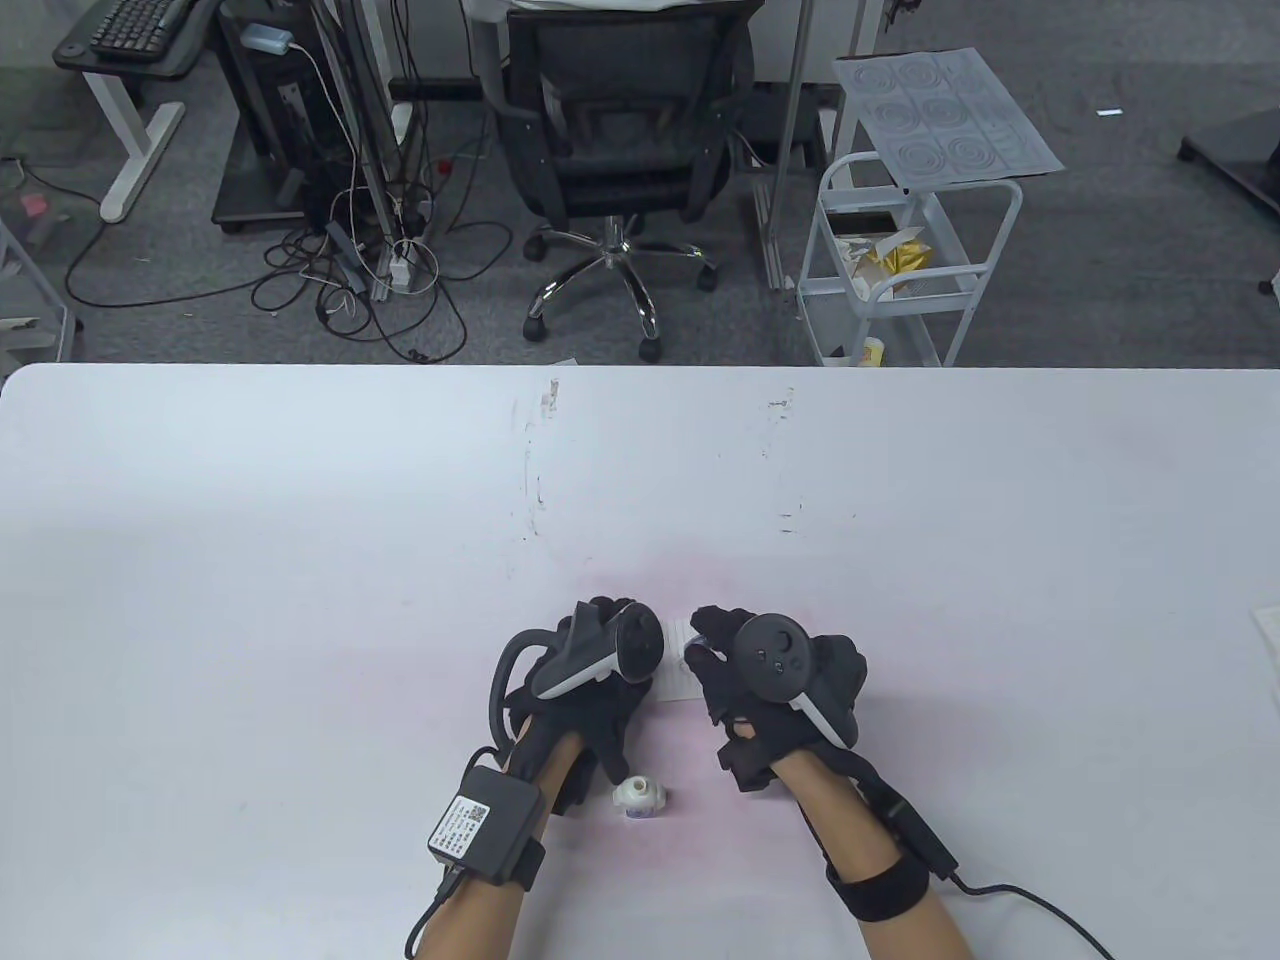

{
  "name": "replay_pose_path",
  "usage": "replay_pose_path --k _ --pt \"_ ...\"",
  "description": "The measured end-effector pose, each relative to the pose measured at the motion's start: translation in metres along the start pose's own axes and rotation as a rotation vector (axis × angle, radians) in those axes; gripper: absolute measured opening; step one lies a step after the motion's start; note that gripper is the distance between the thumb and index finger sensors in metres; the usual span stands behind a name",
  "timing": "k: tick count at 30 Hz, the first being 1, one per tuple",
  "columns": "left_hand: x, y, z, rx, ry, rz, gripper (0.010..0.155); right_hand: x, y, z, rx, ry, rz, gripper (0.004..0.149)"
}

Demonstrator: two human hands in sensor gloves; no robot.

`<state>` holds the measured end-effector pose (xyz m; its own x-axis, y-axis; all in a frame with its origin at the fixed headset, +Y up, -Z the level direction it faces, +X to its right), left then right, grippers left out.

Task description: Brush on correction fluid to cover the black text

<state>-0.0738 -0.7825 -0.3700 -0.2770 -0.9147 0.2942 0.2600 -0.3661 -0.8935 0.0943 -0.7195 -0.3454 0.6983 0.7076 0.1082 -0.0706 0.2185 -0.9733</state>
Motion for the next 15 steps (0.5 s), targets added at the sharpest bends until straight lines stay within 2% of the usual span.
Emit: replay_pose_path --k 11,15 --pt "0.0 0.0 0.0 0.0 0.002 -0.002 0.059 0.012 0.0 -0.002 0.016 0.008 -0.084 0.048" --pt "0.0 0.0 0.0 0.0 0.002 -0.002 0.059 0.006 0.0 -0.002 0.048 -0.019 -0.061 0.047"
Point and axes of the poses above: the tracker on the back of each hand, its own z axis roughly to the thumb side, its own y axis roughly from the wrist to the fingertips, x = y × z, the point moved 3 cm from there along y, roughly from the wrist to the fingertips, and after that the axes turned 15 degrees about y, right-handed, at the moved point
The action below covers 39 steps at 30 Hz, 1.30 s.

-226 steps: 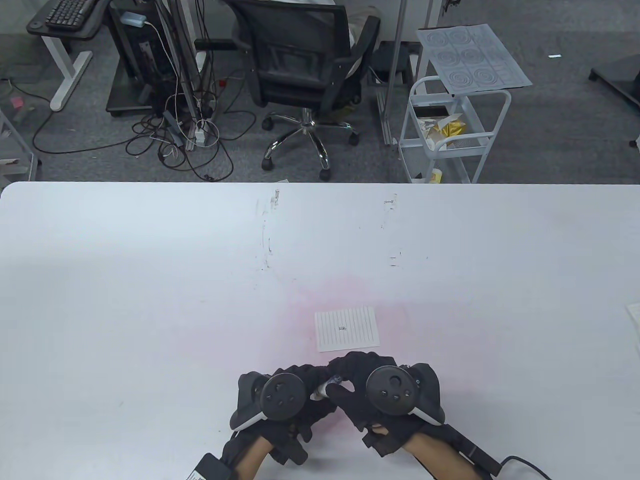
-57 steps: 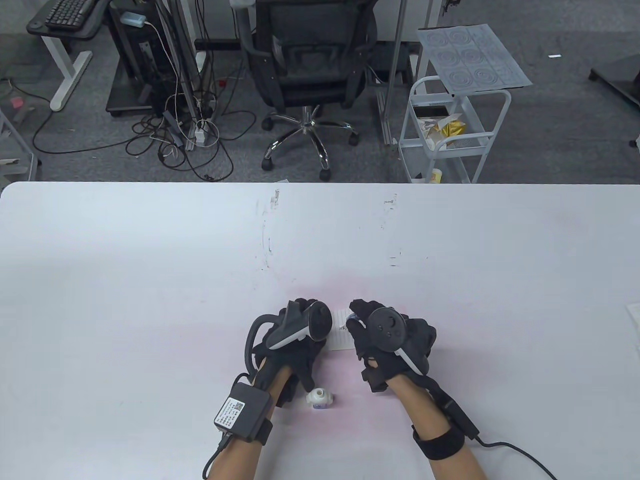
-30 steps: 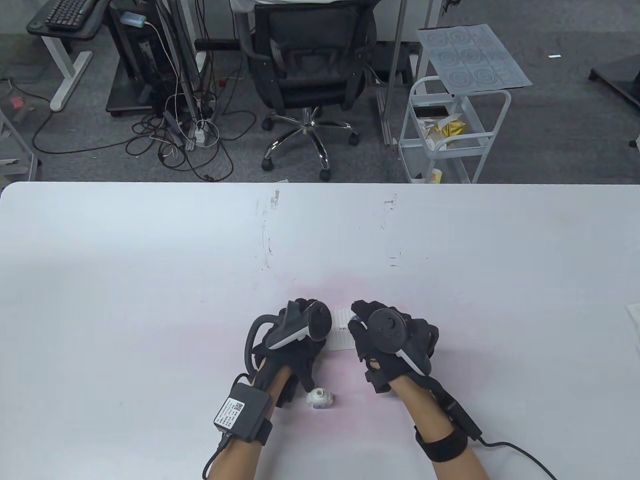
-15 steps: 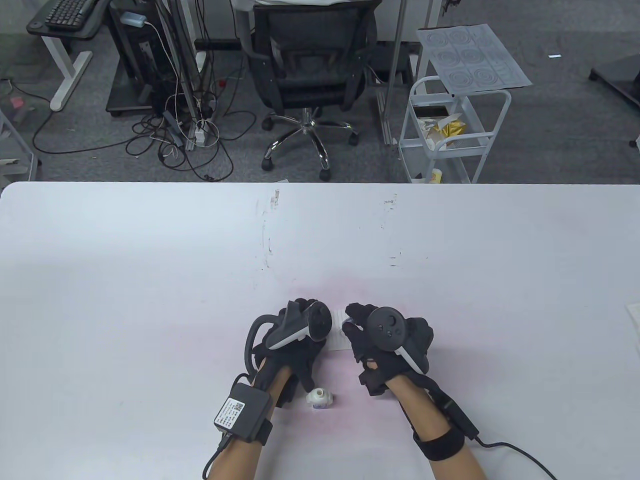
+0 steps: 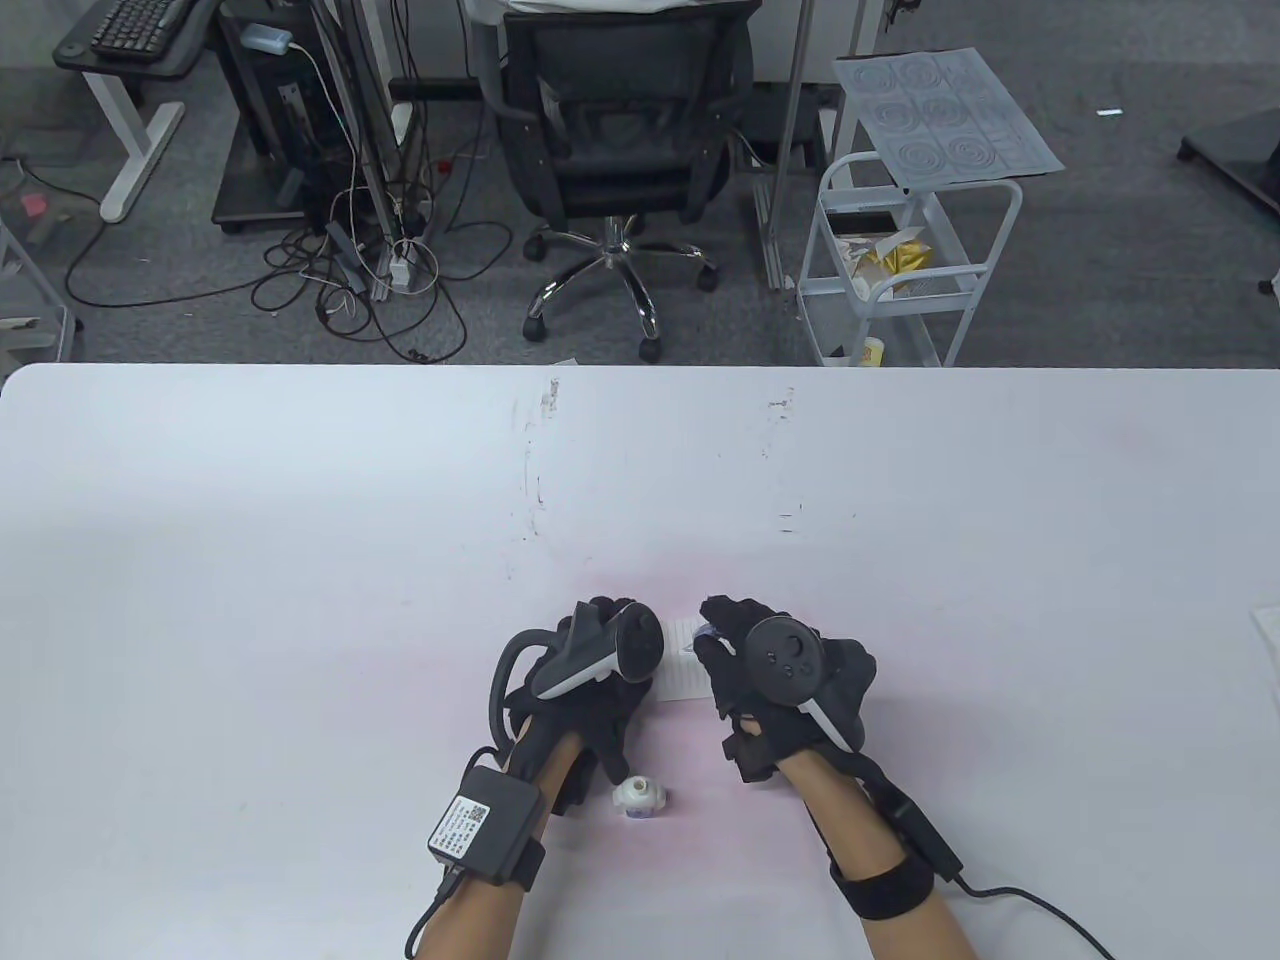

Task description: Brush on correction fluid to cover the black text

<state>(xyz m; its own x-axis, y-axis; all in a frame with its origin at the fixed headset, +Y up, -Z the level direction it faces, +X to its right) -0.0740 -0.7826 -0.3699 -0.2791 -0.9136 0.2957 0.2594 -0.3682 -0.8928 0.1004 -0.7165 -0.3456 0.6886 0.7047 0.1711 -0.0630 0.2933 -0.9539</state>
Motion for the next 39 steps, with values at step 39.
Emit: replay_pose_path --k 39 --pt "0.0 0.0 0.0 0.0 -0.001 -0.001 0.059 0.006 0.001 -0.007 -0.028 -0.014 0.005 0.047"
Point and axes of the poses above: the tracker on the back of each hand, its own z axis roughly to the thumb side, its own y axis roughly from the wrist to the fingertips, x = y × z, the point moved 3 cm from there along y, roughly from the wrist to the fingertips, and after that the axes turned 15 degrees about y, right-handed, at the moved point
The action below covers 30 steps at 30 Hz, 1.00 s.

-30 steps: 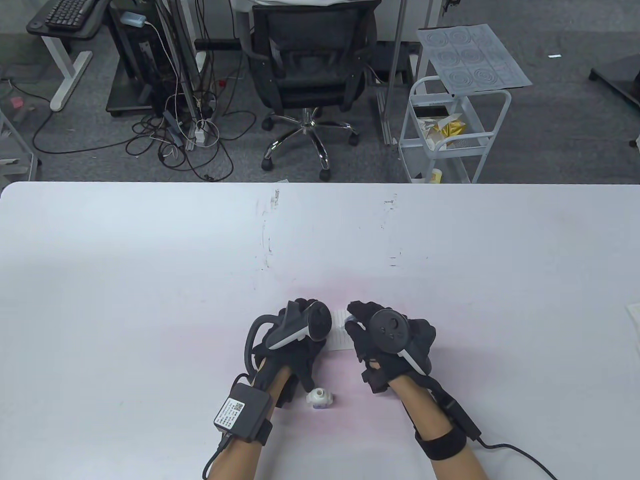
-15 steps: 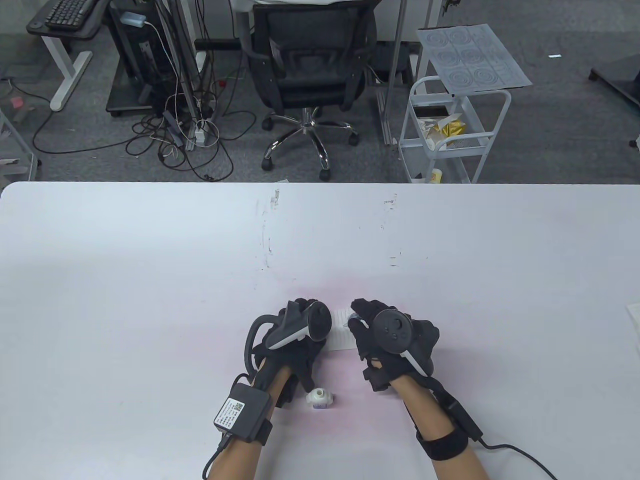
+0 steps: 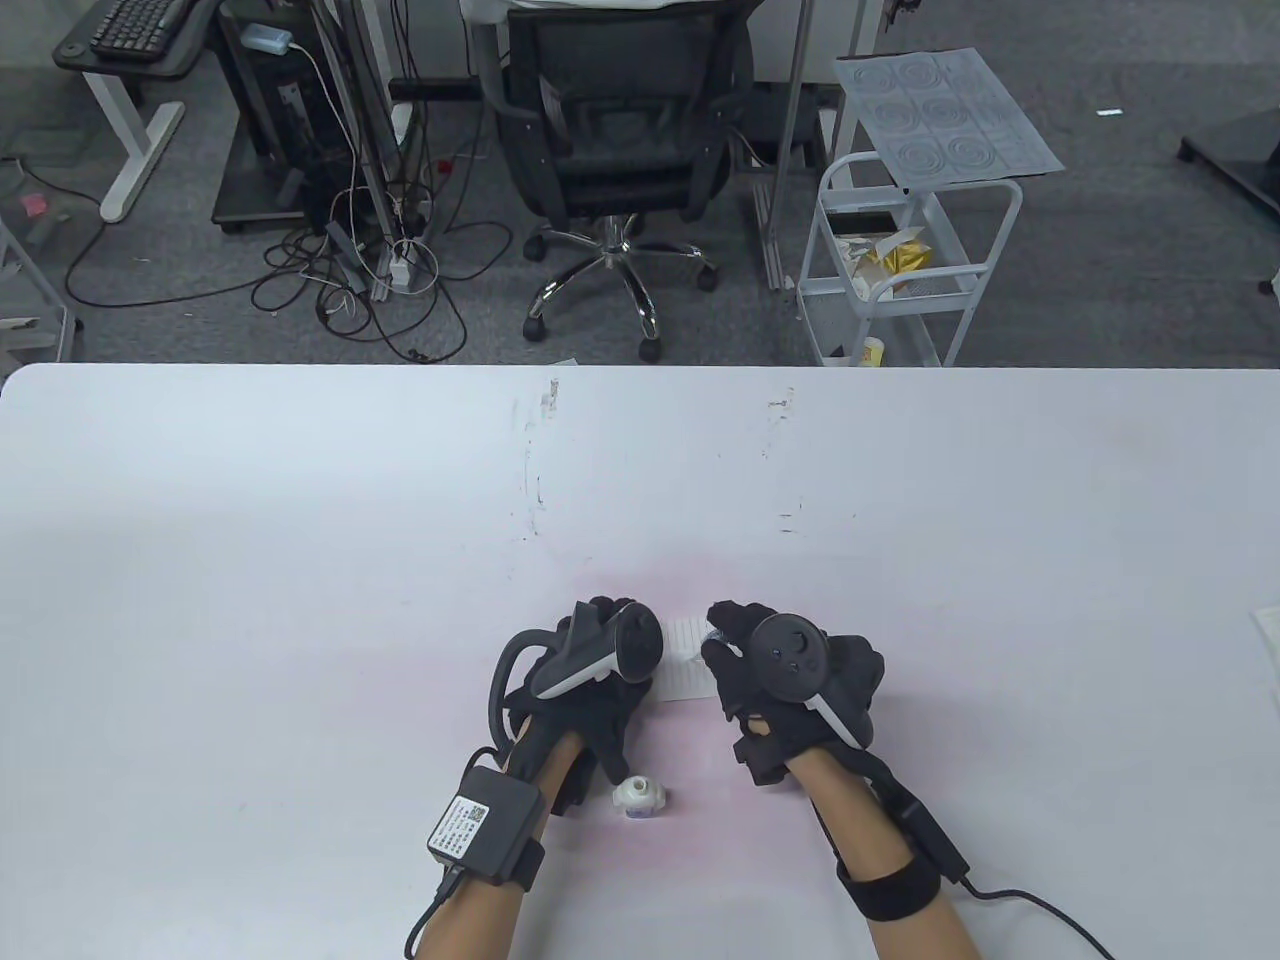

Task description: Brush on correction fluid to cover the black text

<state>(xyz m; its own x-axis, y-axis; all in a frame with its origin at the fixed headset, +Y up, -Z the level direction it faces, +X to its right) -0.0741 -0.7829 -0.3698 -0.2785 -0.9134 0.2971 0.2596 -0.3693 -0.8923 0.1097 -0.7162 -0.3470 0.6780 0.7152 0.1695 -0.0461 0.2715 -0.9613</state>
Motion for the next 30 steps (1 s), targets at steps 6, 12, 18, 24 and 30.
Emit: replay_pose_path --k 6,12,18,24,30 --pt "0.0 0.0 0.0 0.0 0.0 0.0 0.059 -0.004 -0.001 0.0 0.029 0.005 -0.001 0.047" --pt "0.0 0.0 0.0 0.0 0.0 0.0 0.059 -0.006 0.0 -0.001 0.016 0.001 0.056 0.047" --pt "0.0 0.0 0.0 0.0 0.0 0.0 0.059 -0.003 -0.001 0.002 0.049 0.022 -0.004 0.047" --pt "0.0 0.0 0.0 0.0 0.0 0.0 0.059 -0.011 -0.001 0.002 0.066 -0.008 0.02 0.047" --pt "0.0 0.0 0.0 0.0 0.0 0.0 0.059 -0.008 0.0 0.003 0.043 -0.002 0.047 0.046"
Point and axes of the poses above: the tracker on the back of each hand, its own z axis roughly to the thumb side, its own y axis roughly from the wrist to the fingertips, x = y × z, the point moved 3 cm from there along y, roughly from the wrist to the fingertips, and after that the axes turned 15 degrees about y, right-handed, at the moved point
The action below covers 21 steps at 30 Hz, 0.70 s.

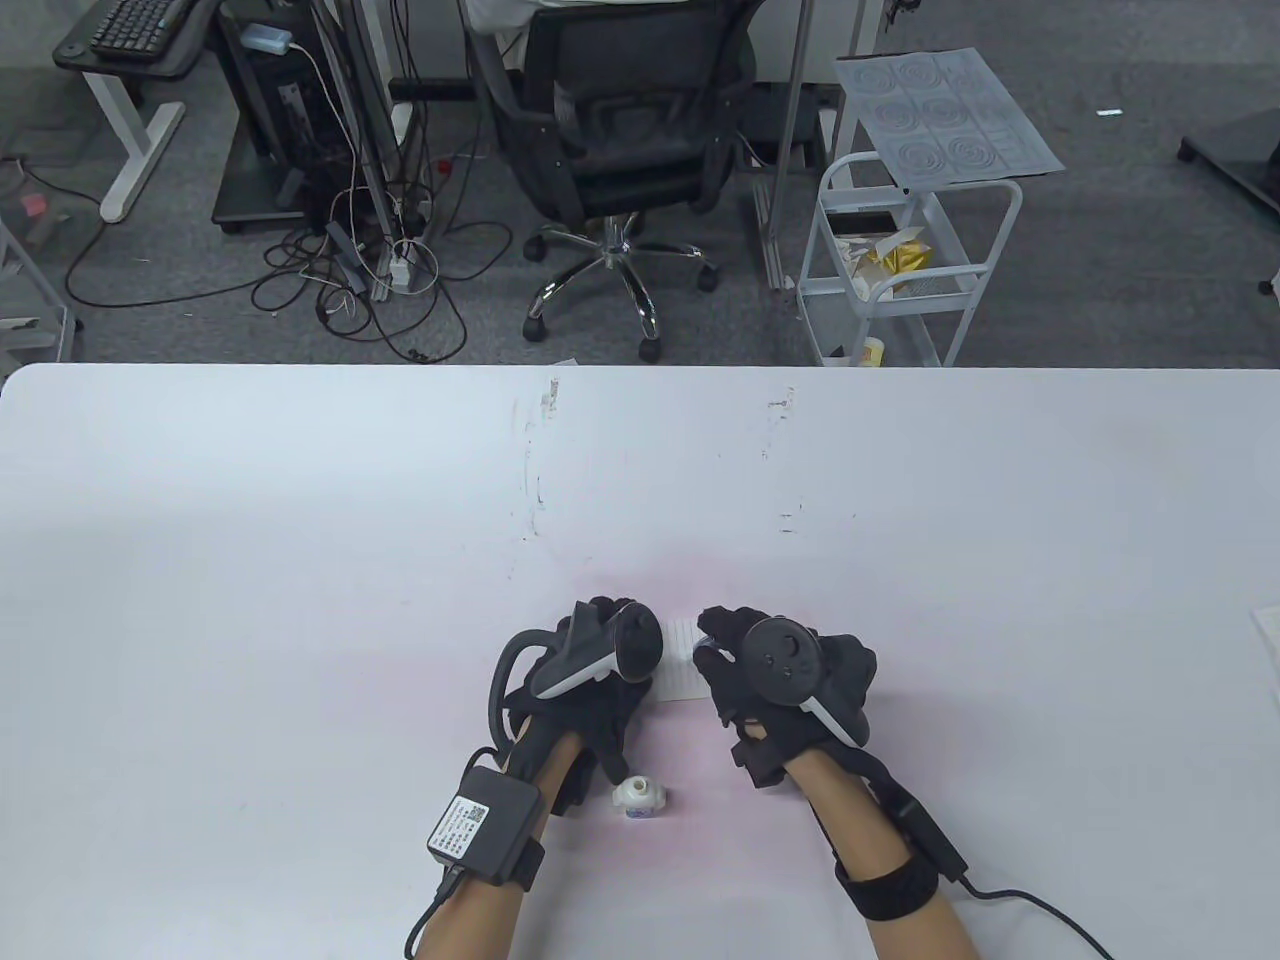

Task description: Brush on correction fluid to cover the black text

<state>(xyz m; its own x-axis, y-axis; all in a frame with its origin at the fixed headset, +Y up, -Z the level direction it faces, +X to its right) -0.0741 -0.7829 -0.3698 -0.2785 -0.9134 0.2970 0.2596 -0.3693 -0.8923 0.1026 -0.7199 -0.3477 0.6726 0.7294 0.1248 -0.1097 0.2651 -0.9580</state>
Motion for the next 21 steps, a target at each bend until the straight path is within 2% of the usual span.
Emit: replay_pose_path --k 5,12,18,21 --pt "0.0 0.0 0.0 0.0 0.0 0.0 0.059 0.0027 -0.0019 0.0015 0.03 0.013 -0.072 0.047" --pt "0.0 0.0 0.0 0.0 0.0 0.0 0.059 -0.0037 -0.0009 0.0004 0.023 -0.011 -0.01 0.047" --pt "0.0 0.0 0.0 0.0 0.0 0.0 0.059 0.0032 -0.0019 0.0016 0.032 -0.01 -0.067 0.046" --pt "0.0 0.0 0.0 0.0 0.0 0.0 0.059 0.0021 -0.0017 0.0027 0.057 0.019 -0.062 0.046"
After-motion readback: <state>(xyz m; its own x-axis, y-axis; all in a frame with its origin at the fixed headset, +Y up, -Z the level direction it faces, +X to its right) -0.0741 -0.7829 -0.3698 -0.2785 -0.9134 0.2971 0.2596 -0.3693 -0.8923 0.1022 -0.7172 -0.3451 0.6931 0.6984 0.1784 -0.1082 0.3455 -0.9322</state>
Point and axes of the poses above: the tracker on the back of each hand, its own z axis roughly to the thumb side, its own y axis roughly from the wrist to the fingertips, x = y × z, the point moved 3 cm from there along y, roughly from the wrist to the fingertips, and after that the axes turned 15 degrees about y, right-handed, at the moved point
